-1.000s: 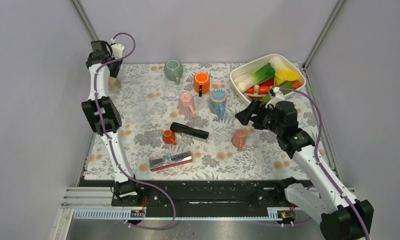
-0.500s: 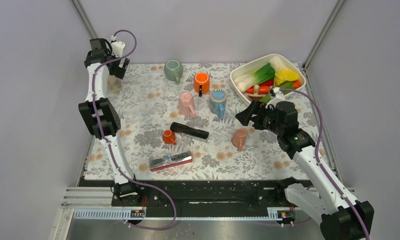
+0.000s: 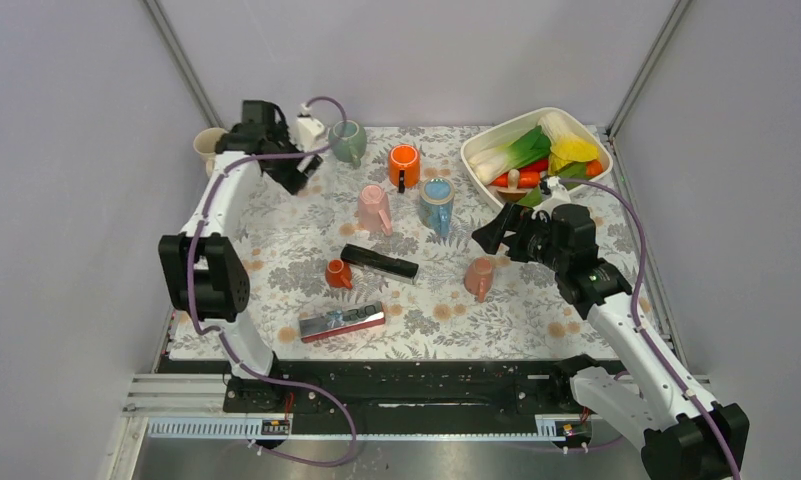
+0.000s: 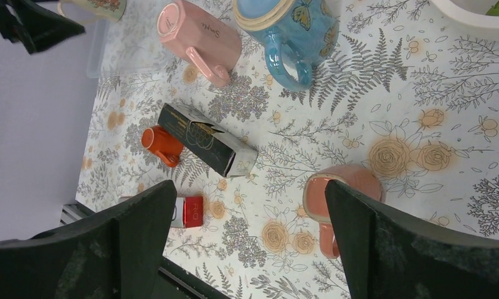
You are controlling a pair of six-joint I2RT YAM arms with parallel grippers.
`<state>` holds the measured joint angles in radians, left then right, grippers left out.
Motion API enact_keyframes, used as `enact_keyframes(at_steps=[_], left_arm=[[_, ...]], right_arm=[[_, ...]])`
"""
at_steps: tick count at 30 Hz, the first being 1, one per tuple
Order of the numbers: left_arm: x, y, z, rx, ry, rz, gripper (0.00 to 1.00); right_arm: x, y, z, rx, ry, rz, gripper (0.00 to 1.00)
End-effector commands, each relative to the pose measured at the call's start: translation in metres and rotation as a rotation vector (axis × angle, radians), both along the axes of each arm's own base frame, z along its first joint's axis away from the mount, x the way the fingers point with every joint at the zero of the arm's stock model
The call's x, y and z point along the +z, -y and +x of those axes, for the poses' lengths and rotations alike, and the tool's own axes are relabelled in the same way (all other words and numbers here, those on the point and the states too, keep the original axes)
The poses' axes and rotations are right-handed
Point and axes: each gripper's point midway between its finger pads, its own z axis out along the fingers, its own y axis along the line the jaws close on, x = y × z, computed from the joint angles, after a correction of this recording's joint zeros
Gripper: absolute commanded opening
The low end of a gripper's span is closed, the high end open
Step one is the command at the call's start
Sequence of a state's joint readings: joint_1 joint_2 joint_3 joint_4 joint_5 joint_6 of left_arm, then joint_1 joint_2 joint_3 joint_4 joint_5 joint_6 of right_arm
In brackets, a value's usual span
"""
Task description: Turn the mug right side up
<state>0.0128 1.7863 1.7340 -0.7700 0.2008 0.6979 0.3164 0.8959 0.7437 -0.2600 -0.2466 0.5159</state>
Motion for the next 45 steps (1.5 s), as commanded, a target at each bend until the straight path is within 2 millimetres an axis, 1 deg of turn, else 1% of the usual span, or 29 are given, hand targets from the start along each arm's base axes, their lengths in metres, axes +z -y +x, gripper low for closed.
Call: enact_keyframes(at_steps=[1,4,7,9,11,14,16,17,19,21,23,25,26,27,28,29,33,34,37,39,43,45], left_arm=[[-0.059,0.037,-0.033,-0.089,-0.18,-0.034,0.8],[-0.083,0.043,-0.036,-0.063,-0.25,-0.072,0.75],[-0.099,0.047,-0.037,-0.049,-0.286,-0.102,0.74],[-0.103,0.052,-0.039,-0.051,-0.291,-0.127,0.74],[-0.102,0.059,-0.044,-0.057,-0.296,-0.163,0.74],[-0.093,0.075,-0.062,-0.094,-0.308,-0.234,0.74],[-0.083,0.088,-0.084,-0.177,-0.311,-0.26,0.76],[-0.078,0.094,-0.098,-0.242,-0.312,-0.262,0.79],[-0.073,0.107,-0.13,-0.404,-0.306,-0.25,0.89],[-0.073,0.114,-0.162,-0.56,-0.3,-0.186,0.93],[-0.079,0.116,-0.185,-0.665,-0.294,-0.104,0.93],[-0.085,0.119,-0.204,-0.768,-0.303,-0.024,0.9],[-0.086,0.121,-0.212,-0.818,-0.303,0.008,0.83],[-0.088,0.125,-0.219,-0.869,-0.303,0.038,0.72],[-0.091,0.128,-0.224,-0.922,-0.298,0.068,0.65],[-0.094,0.131,-0.228,-0.973,-0.29,0.106,0.62],[-0.116,0.132,-0.233,-1.175,-0.243,0.272,0.63],[-0.118,0.136,-0.23,-1.211,-0.213,0.291,0.63],[-0.121,0.147,-0.214,-1.242,-0.108,0.326,0.61],[-0.127,0.15,-0.205,-1.246,-0.078,0.36,0.61],[-0.144,0.153,-0.205,-1.26,-0.127,0.381,0.6],[-0.153,0.155,-0.208,-1.259,-0.166,0.372,0.55]], right_arm=[[-0.002,0.001,0.0,0.002,0.02,-0.02,1.0],[-0.006,0.0,-0.001,0.011,0.01,-0.025,0.99],[-0.011,0.001,-0.002,0.018,0.008,-0.04,0.99],[-0.015,0.002,-0.002,0.022,0.006,-0.051,0.99],[-0.018,0.002,-0.002,0.026,0.001,-0.06,0.99],[-0.024,0.0,-0.004,0.044,-0.008,-0.067,0.99],[-0.027,0.0,-0.005,0.056,-0.011,-0.075,0.99],[-0.028,0.0,-0.006,0.062,-0.012,-0.081,0.99],[-0.03,0.0,-0.007,0.073,-0.013,-0.09,0.99],[-0.032,-0.002,-0.008,0.087,-0.014,-0.095,0.99],[-0.032,-0.004,-0.009,0.101,-0.016,-0.092,0.99],[-0.033,-0.005,-0.01,0.114,-0.021,-0.088,1.0],[-0.032,-0.006,-0.01,0.12,-0.022,-0.085,0.99],[-0.033,-0.006,-0.011,0.122,-0.024,-0.085,0.99],[-0.033,-0.007,-0.012,0.125,-0.023,-0.084,0.99],[-0.034,-0.007,-0.012,0.125,-0.022,-0.084,0.99],[-0.034,-0.006,-0.015,0.127,-0.021,-0.078,1.0],[-0.034,-0.006,-0.016,0.127,-0.022,-0.076,0.99],[-0.034,-0.006,-0.018,0.126,-0.02,-0.07,0.99],[-0.034,-0.006,-0.02,0.125,-0.018,-0.066,0.99],[-0.037,-0.003,-0.023,0.121,-0.023,-0.073,0.99],[-0.038,-0.002,-0.024,0.118,-0.024,-0.078,0.99]])
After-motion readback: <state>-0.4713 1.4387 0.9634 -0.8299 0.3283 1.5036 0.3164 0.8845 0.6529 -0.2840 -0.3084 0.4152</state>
